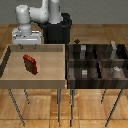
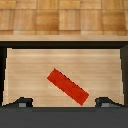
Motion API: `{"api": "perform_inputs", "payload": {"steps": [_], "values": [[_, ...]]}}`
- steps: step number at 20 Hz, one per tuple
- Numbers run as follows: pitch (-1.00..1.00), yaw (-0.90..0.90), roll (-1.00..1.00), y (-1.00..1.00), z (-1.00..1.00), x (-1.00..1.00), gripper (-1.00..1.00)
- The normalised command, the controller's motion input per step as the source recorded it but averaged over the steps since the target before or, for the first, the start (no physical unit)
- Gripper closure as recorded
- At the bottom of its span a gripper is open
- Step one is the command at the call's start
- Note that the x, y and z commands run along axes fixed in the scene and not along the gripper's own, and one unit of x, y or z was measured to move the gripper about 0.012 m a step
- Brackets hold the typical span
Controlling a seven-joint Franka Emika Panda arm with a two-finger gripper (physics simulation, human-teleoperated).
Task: Place the box of cereal into the appropriate compartment.
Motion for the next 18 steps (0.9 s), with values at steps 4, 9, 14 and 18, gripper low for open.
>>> {"api": "perform_inputs", "payload": {"steps": [4, 9, 14, 18], "values": [[0.0, 0.04, 0.0, 0.0, 0.0, 0.25, -1.0], [0.0, 0.48, 0.0, 0.0, 0.0, 0.0, -1.0], [0.0, 0.65, 0.0, -0.2, 0.0, 0.0, -1.0], [0.0, 0.0, 0.0, -0.75, 0.0, 0.0, -1.0]]}}
